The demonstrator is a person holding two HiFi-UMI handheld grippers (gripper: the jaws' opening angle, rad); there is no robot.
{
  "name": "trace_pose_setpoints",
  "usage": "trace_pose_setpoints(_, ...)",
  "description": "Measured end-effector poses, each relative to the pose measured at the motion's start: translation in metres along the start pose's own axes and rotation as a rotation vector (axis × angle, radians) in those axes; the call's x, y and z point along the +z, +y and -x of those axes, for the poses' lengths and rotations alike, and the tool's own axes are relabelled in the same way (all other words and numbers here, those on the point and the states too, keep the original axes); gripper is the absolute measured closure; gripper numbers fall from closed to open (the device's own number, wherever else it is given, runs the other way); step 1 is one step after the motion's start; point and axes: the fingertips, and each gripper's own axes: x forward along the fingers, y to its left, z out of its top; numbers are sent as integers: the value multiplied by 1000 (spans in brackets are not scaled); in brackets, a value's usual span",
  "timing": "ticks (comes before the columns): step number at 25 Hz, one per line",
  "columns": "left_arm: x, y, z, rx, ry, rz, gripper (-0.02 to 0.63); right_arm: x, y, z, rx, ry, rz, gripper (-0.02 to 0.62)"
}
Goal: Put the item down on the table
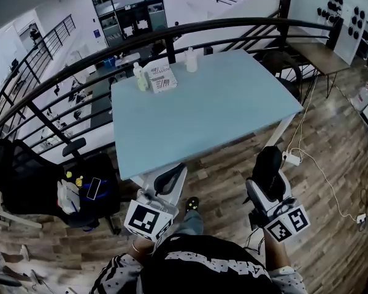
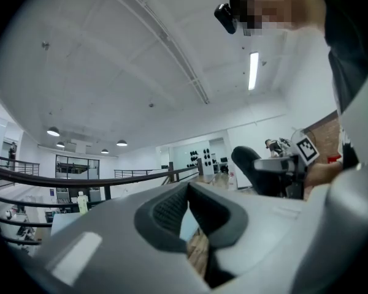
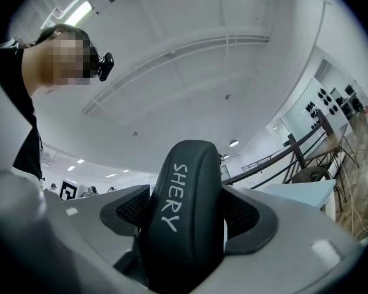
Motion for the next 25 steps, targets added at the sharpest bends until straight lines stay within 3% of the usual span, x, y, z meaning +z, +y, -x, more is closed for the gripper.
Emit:
trace_pose_setpoints(20,-37,103,-101,-1,55,72,606,-20,-66,-132,-7,78,-21,236)
trace_pose_setpoints(25,-43,140,-117,8,26,138,606,-25,-72,-165,-17,92,-10,235)
